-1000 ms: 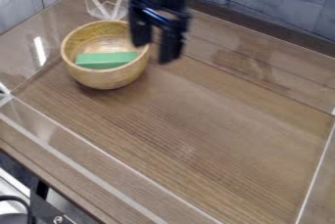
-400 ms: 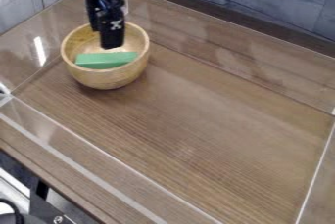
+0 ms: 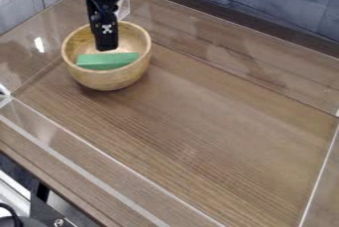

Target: Move green object from inside the wooden bowl to the table next to it

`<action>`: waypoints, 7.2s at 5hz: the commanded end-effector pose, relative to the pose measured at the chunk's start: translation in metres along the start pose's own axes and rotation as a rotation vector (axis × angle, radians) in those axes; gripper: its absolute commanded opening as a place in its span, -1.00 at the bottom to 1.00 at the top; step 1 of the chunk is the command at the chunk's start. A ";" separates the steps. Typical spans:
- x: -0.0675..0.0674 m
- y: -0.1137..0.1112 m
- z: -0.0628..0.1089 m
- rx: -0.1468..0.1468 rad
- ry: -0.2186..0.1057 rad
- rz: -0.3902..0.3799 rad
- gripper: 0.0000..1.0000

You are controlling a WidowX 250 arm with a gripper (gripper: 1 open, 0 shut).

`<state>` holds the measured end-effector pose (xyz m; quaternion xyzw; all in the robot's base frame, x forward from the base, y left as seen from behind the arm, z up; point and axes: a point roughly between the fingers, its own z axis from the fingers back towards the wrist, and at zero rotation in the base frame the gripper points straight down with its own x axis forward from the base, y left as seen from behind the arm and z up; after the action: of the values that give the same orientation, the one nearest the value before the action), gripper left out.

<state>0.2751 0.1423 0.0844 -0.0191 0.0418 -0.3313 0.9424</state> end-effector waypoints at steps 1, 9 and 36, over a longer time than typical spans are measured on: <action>-0.006 0.018 0.002 0.058 -0.027 -0.119 1.00; 0.003 0.038 -0.025 0.035 -0.059 -0.060 1.00; 0.058 -0.040 -0.014 -0.093 -0.232 0.512 1.00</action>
<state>0.2826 0.0711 0.0500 -0.1039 -0.0122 -0.0720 0.9919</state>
